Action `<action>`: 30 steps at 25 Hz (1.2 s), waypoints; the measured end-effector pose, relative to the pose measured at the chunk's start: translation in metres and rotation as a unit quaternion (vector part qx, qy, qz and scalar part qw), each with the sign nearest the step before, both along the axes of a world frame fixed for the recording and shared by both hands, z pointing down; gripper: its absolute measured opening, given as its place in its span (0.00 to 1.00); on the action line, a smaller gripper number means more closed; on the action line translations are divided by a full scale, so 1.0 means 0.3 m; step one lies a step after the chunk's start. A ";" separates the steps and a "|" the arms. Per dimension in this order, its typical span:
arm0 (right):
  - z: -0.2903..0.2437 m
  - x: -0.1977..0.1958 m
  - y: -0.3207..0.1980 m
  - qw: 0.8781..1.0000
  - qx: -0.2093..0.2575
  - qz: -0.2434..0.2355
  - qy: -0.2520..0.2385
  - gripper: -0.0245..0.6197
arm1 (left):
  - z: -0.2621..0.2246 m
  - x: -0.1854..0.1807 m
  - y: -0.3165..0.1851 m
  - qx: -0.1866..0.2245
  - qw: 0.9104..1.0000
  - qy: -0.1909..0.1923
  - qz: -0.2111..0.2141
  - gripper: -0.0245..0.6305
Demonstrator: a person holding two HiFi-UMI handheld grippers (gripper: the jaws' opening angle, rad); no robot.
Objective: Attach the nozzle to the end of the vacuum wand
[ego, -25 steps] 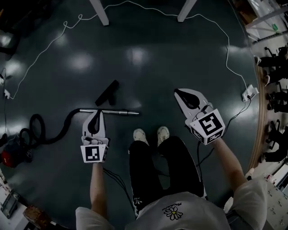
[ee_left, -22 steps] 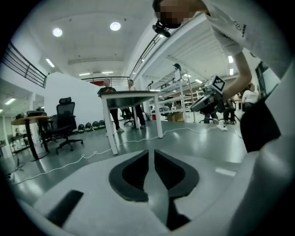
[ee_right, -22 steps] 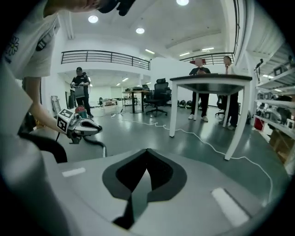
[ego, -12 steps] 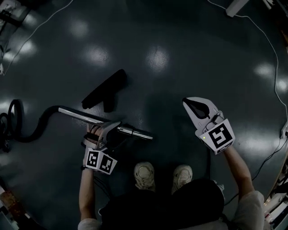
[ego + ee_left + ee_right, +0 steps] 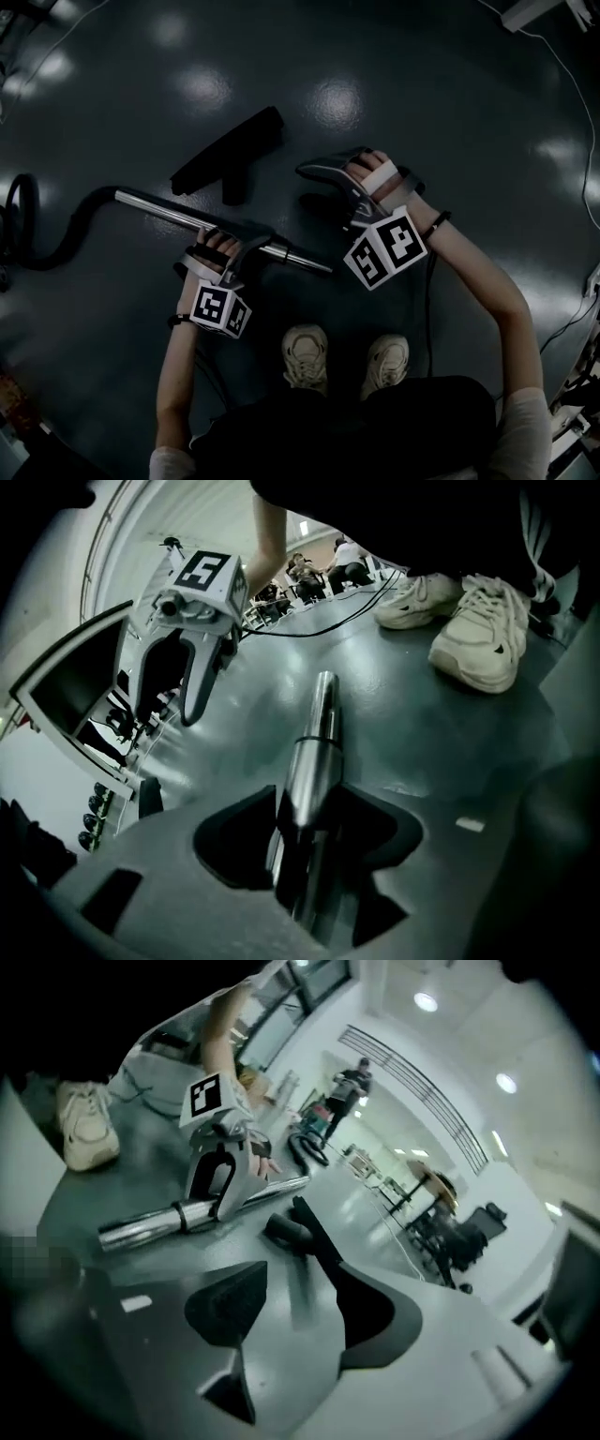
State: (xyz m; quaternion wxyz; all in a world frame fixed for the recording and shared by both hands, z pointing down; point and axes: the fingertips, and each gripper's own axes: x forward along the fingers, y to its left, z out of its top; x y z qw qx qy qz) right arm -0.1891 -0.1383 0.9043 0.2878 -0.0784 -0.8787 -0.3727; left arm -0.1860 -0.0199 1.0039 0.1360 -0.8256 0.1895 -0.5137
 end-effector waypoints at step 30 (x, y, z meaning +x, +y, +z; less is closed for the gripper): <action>0.291 -0.316 0.034 0.952 0.135 -0.208 0.182 0.33 | 0.062 -0.031 -0.009 -0.137 0.990 0.001 -0.038 0.38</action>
